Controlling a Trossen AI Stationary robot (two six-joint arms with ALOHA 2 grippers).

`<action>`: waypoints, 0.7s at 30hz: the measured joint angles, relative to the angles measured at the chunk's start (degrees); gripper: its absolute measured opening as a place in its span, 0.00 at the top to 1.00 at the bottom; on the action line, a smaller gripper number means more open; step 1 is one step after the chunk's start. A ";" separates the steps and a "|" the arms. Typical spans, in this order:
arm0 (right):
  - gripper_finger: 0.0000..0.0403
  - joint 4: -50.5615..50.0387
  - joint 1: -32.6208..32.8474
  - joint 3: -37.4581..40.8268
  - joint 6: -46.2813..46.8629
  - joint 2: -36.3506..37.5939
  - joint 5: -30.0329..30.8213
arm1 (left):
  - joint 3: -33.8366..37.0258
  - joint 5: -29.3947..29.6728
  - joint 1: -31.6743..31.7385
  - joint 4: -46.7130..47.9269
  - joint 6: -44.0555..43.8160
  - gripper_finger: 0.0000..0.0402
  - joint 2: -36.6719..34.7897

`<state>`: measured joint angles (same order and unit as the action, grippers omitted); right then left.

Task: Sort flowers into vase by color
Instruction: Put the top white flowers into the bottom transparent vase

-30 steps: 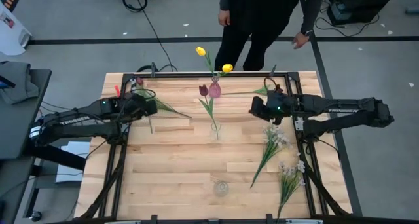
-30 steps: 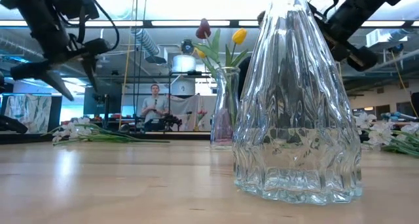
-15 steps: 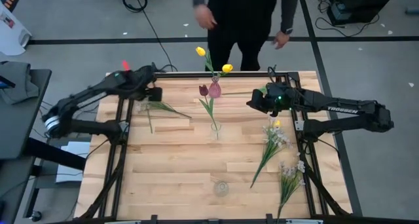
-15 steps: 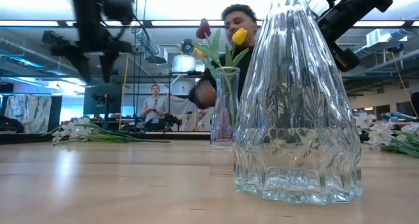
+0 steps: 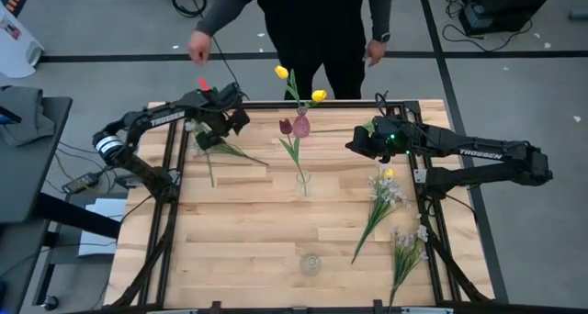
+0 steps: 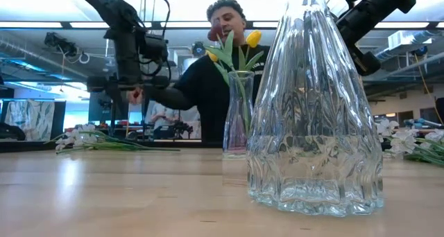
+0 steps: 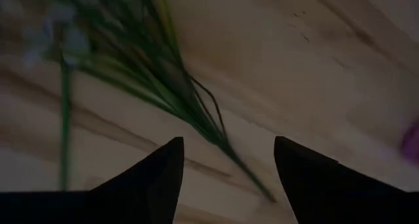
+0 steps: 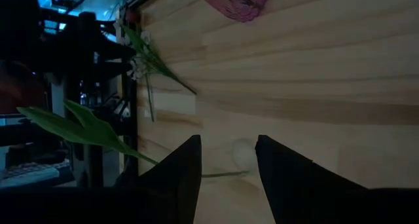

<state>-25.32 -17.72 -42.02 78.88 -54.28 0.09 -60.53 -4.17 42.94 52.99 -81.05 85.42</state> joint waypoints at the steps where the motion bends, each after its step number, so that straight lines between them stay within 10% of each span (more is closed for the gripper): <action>1: 0.61 0.00 -0.01 0.00 -0.02 0.01 -0.09 | 0.00 -0.06 0.07 -0.29 -2.34 0.40 0.49; 9: 0.61 1.21 -1.42 0.00 -4.50 0.20 -2.15 | 0.00 -1.78 -0.97 -0.85 -15.96 0.40 4.76; 21: 0.61 15.65 -7.41 0.00 -10.33 1.03 -20.45 | 0.00 -2.92 -8.58 -1.19 -32.92 0.40 11.82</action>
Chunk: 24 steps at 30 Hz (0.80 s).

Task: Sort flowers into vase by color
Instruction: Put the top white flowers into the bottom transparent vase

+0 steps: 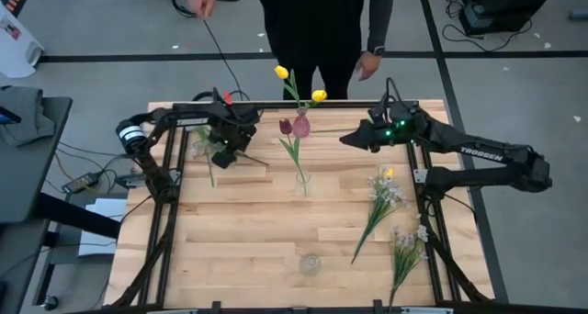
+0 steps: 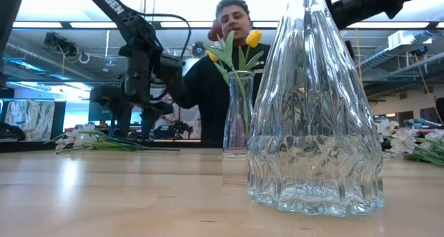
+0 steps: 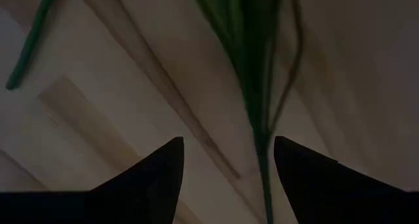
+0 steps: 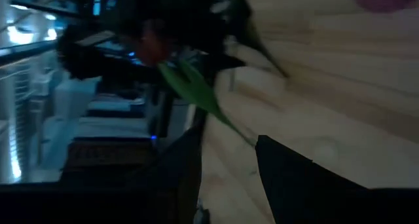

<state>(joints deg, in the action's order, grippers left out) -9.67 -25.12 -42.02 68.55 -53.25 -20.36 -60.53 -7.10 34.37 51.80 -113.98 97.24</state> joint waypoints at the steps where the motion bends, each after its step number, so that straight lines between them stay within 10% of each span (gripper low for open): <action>1: 0.61 0.81 -0.47 0.00 0.01 0.05 -1.02 | 0.00 -0.04 -0.35 -0.68 -0.81 0.40 0.78; 9: 0.61 6.59 -2.83 0.00 0.29 0.20 -10.30 | -0.02 1.28 -1.16 -12.76 -4.83 0.40 5.27; 24: 0.61 14.38 -3.22 0.00 0.17 0.22 -16.56 | -0.15 2.28 -1.16 -5.09 1.31 0.53 5.32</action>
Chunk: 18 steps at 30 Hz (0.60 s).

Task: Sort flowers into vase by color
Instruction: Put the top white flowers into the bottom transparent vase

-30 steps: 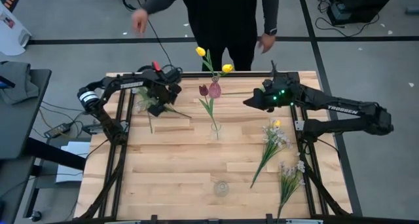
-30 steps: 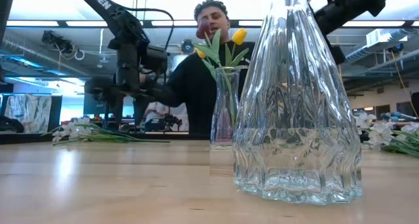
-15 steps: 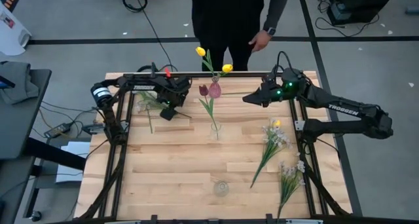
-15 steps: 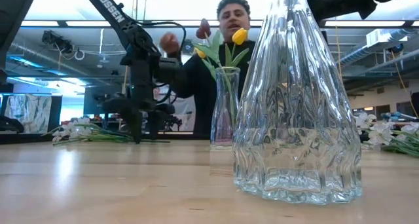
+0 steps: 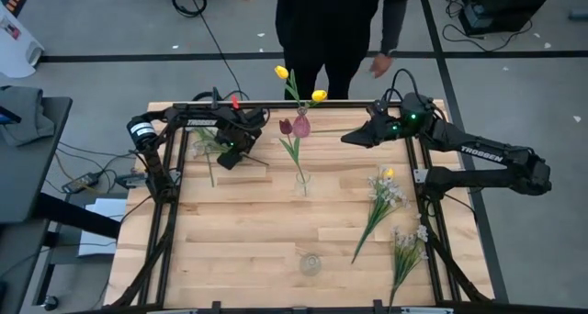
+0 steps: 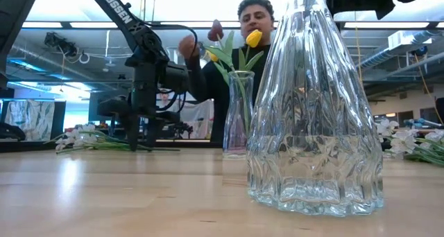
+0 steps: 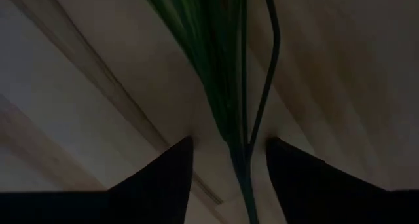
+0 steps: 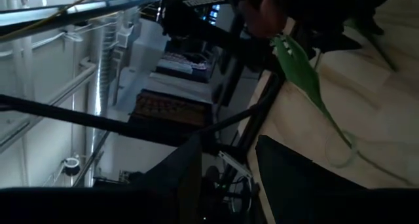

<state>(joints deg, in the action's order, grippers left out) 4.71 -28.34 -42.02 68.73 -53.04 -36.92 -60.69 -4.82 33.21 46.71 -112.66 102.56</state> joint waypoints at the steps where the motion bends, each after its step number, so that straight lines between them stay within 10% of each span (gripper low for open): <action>1: 0.61 0.01 -0.11 0.00 -0.21 0.00 -0.37 | 0.01 0.00 0.01 -0.08 0.01 0.55 0.00; 11: 0.61 1.52 -1.70 0.00 -1.01 0.00 -4.43 | -0.10 -1.31 -0.34 0.72 4.25 0.96 -0.06; 18: 0.61 3.90 -3.14 0.00 -2.27 0.00 -5.34 | -4.13 -3.96 -2.35 2.80 10.81 0.97 -0.13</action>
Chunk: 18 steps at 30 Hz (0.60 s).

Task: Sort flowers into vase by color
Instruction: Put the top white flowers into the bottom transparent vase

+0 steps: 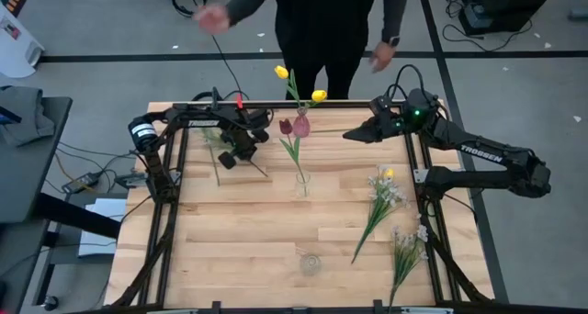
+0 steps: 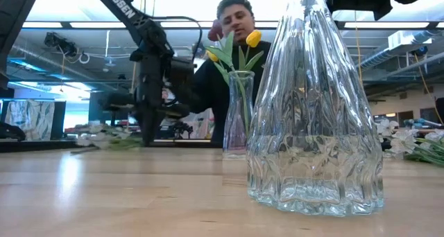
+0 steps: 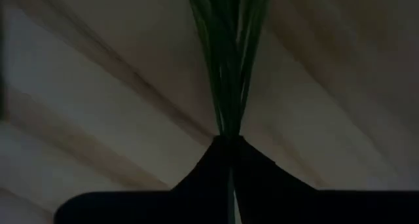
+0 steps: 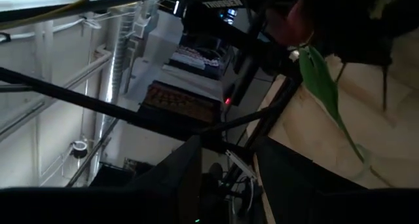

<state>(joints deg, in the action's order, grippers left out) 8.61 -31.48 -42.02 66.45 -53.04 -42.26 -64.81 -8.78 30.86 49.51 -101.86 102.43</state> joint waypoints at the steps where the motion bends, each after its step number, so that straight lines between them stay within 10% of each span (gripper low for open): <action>1: 0.61 -0.05 -0.22 0.00 -0.37 0.00 -0.26 | -1.42 -0.06 -0.36 1.63 1.70 0.97 0.00; 13: 0.61 -0.07 -2.66 0.00 -5.72 -0.02 -5.98 | -22.69 6.07 -3.35 40.37 26.67 0.99 -0.11; 18: 0.61 -0.19 -3.56 0.00 -7.80 -0.09 -7.36 | -26.07 4.07 -4.34 41.13 29.59 0.99 -2.52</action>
<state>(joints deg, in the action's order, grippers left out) 8.42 -35.05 -42.02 58.65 -53.12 -49.62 -90.88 -4.71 26.52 90.64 -72.26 99.92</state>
